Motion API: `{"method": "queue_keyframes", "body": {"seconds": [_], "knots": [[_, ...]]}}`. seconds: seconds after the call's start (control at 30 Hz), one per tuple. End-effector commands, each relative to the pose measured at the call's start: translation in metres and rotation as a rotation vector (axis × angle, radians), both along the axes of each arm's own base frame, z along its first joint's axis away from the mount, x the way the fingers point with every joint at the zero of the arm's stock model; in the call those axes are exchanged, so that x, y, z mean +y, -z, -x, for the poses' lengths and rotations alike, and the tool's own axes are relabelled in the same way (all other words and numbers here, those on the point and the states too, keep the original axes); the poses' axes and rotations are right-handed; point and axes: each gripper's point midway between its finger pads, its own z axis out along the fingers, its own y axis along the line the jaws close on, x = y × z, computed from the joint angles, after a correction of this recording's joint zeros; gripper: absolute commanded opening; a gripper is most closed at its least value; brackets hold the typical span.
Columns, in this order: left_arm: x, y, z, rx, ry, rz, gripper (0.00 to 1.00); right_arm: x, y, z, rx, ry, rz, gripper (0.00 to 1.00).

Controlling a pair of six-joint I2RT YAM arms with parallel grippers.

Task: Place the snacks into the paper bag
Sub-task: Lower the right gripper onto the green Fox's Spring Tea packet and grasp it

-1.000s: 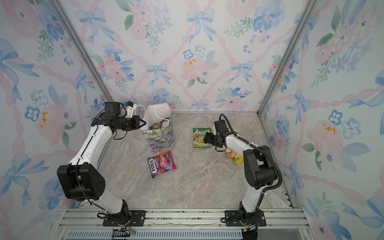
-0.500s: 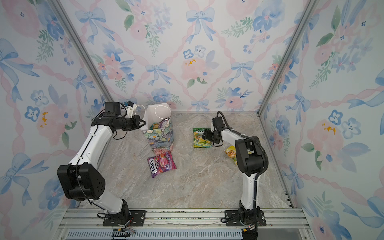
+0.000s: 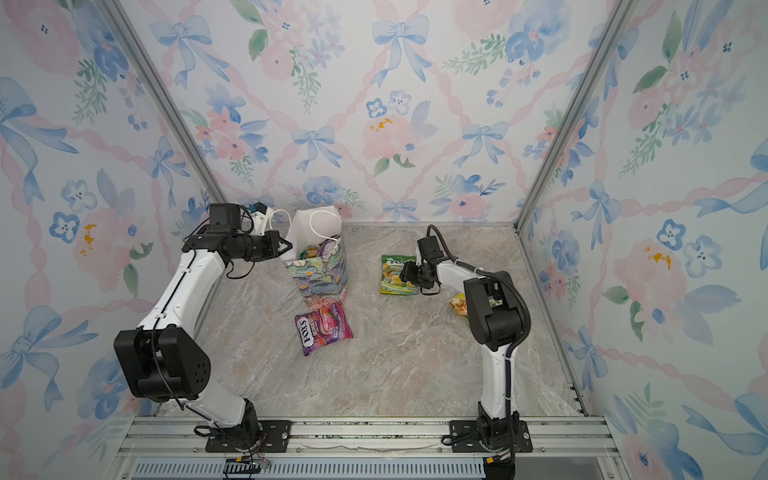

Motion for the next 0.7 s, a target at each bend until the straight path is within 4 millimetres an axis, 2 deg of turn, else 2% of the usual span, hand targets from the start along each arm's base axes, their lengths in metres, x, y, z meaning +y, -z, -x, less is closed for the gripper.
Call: {"method": "queue_keyframes", "body": {"seconds": [0.0, 0.23, 0.37, 0.67], "knots": [[-0.001, -0.007, 0.004, -0.018, 0.015, 0.014, 0.0, 0.004, 0.02, 0.008, 0.045, -0.003, -0.001, 0.56], [-0.001, -0.005, 0.004, -0.015, 0.014, 0.013, 0.0, 0.007, 0.017, 0.011, 0.047, -0.009, -0.019, 0.32], [-0.001, -0.004, 0.003, -0.013, 0.013, 0.013, 0.0, 0.008, 0.006, 0.013, 0.024, -0.008, -0.034, 0.19], [0.0, -0.004, 0.003, -0.014, 0.012, 0.011, 0.0, 0.01, -0.013, 0.019, -0.007, -0.01, -0.065, 0.0]]}}
